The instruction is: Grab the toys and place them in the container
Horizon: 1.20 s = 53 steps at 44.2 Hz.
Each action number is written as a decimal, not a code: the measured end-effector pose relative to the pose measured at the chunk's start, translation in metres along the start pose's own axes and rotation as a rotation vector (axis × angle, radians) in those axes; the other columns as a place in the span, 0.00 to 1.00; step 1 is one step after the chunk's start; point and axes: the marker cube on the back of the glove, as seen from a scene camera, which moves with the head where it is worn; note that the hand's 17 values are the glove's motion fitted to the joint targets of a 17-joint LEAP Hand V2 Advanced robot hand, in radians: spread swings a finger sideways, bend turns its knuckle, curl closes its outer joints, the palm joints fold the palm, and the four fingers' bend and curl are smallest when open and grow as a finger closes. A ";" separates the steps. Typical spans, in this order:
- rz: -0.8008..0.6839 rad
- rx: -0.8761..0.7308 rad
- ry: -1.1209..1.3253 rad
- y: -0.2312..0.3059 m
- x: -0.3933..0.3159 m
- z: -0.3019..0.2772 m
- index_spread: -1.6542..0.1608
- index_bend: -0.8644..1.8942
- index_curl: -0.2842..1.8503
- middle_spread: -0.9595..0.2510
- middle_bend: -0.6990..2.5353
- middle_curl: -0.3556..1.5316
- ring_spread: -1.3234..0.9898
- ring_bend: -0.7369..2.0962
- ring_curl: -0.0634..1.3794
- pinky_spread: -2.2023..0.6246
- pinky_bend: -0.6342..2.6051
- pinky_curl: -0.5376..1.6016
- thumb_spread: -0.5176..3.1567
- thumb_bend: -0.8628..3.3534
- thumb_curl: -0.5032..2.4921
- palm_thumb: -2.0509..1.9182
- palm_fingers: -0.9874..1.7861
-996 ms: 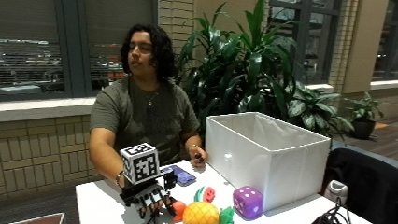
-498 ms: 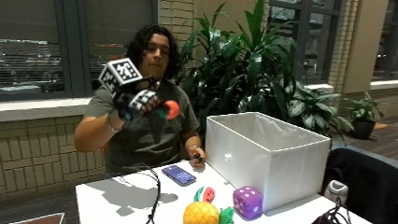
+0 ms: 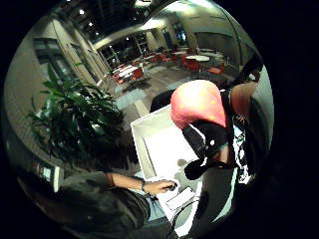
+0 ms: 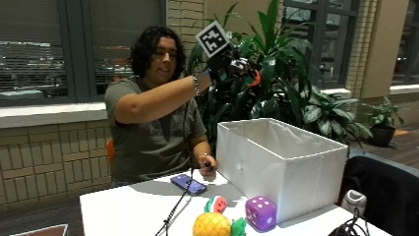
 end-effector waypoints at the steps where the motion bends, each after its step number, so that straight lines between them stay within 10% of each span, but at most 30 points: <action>1: 0.007 -0.023 0.019 -0.006 0.005 0.008 0.74 0.60 0.31 0.40 0.75 0.82 0.30 0.89 0.77 0.56 0.66 0.74 0.51 0.22 0.26 0.62 0.63; 17: 0.318 -0.240 0.260 -0.001 0.081 0.051 0.74 0.49 0.30 0.42 0.74 0.84 0.30 0.91 0.80 0.56 0.70 0.77 0.46 0.19 0.25 0.57 0.51; 38: 0.817 -0.508 0.313 0.250 0.265 0.144 0.70 0.53 0.32 0.45 0.58 0.74 0.35 0.80 0.69 0.60 0.60 0.67 0.47 0.20 0.26 0.54 0.47; 53: 0.931 -0.476 0.253 0.293 0.319 0.249 0.69 0.55 0.34 0.54 0.41 0.61 0.39 0.63 0.52 0.67 0.55 0.55 0.48 0.20 0.25 0.52 0.36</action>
